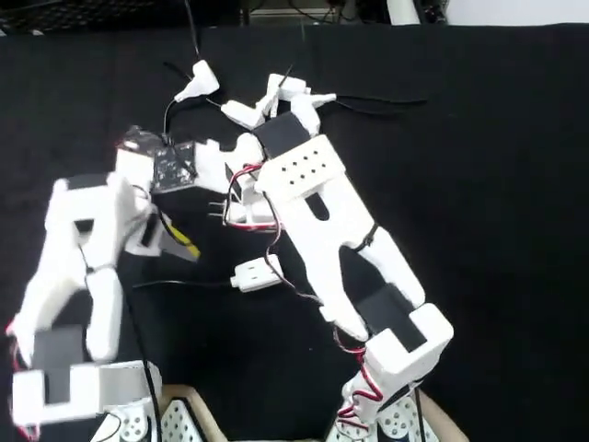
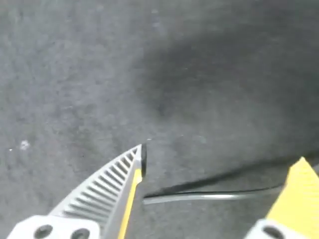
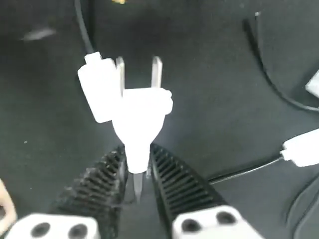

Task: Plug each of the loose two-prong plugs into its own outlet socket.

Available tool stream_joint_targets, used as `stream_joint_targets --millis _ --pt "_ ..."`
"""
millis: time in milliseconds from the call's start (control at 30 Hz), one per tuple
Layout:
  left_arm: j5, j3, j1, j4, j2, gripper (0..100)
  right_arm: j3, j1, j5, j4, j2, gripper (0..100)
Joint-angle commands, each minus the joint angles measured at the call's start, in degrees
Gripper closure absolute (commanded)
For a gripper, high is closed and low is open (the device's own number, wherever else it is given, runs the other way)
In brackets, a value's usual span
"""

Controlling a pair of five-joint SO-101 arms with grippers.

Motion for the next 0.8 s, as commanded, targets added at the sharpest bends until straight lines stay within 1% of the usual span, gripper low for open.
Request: stream_joint_targets --millis 0,67,167,333,467,667,767 --pt "5.45 9.54 3.47 -6.95 -14.77 57 -0.13 0.79 -2.99 0.18 -0.57 98.7" --pt "8.26 11.56 3.47 -8.53 -18.99 57 1.36 1.67 -3.16 0.44 -0.57 98.7" --pt "10.55 11.65 3.38 -8.53 -24.26 57 3.82 2.81 -3.16 0.62 -0.66 98.7" --pt "19.16 7.43 1.63 -8.44 -29.1 57 7.78 4.48 -5.8 0.18 -1.98 98.7" --pt "22.77 6.46 6.29 -8.44 -30.77 57 10.68 3.43 -8.53 -0.88 -2.86 98.7" --pt "33.85 6.81 12.97 -8.44 -35.43 57 11.82 3.08 -12.31 -4.84 -4.79 98.7" --pt "37.27 8.66 15.34 -8.62 -39.74 57 11.47 3.16 -14.07 -5.8 -4.97 98.7"
